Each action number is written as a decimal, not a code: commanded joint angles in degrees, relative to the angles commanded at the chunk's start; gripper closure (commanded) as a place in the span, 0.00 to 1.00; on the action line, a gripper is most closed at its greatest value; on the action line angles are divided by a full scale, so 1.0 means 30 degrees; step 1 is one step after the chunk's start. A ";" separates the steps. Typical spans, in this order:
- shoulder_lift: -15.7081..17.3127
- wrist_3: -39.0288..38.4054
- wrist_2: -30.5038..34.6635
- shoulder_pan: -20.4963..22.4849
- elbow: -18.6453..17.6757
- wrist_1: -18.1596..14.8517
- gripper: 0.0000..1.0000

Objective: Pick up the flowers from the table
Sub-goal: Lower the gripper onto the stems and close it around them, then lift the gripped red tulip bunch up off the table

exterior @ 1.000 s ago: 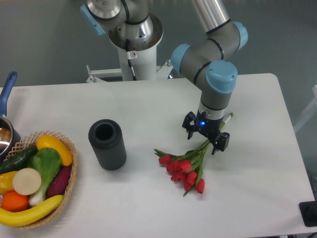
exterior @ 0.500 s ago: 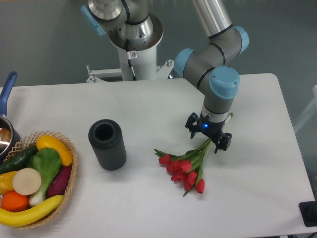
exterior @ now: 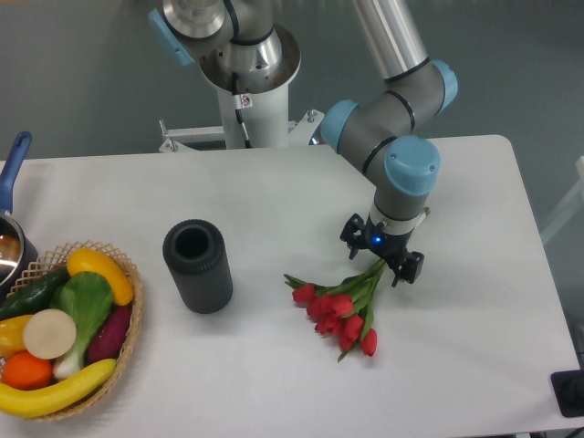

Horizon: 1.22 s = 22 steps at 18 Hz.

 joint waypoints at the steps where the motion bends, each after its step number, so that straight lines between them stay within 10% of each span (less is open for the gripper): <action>1: -0.0030 -0.0029 0.0262 -0.0030 -0.0029 0.0000 0.00; 10: 0.0145 -0.0321 0.0352 -0.0089 0.0204 0.0000 0.41; 22: 0.0292 -0.2050 0.0352 -0.0059 0.0234 -0.0058 0.71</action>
